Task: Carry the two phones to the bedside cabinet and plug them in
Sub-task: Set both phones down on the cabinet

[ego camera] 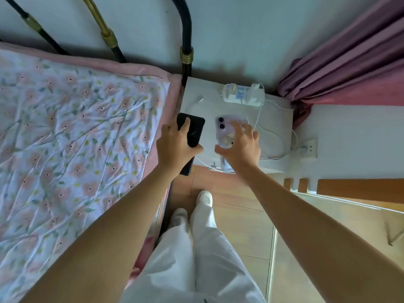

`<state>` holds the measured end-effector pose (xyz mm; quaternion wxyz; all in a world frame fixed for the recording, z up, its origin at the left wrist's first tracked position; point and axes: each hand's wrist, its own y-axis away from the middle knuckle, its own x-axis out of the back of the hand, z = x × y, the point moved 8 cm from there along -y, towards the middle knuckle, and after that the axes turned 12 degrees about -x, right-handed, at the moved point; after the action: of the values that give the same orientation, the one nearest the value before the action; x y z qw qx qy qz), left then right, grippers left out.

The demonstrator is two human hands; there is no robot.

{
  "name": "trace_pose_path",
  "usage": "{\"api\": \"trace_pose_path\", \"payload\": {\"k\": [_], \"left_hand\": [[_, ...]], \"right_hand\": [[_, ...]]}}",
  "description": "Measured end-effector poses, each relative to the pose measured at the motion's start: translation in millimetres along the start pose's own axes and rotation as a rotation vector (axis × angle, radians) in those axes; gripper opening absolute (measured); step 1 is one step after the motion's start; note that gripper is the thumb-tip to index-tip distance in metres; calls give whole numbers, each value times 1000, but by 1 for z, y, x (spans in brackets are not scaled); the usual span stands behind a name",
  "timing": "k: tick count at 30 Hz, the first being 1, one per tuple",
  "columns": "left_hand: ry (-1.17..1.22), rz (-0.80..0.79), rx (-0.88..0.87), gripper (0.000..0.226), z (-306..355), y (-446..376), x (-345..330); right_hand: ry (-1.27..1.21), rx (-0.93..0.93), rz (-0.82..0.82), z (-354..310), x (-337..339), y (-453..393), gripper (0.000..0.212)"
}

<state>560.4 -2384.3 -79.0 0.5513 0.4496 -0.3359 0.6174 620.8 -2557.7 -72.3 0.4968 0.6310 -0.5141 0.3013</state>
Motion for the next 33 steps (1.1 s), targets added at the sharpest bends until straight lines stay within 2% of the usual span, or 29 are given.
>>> {"api": "trace_pose_path", "payload": {"k": [3,8,16,23,29,33], "left_hand": [[6,-22,29,76,-11,-25,-33],[27,-25,45,77,-27,-66,-84],[55,-22,45,79,-44,-131,-155],[73,-53,27,84,-46,-154,-195],[64,14,74,98,-51,-153,-207],[59,75,67,102,-51,-155,-206]], "right_hand": [[-5,-11,-21,2,-30,-31,76],[-22,-143,-62,25,-79,-77,75],[-10,-248,-42,57,-140,-146,70],[-6,-251,13,65,-162,-176,72],[-12,-253,67,66,-169,-188,73],[0,-247,75,65,-170,-192,83]]}}
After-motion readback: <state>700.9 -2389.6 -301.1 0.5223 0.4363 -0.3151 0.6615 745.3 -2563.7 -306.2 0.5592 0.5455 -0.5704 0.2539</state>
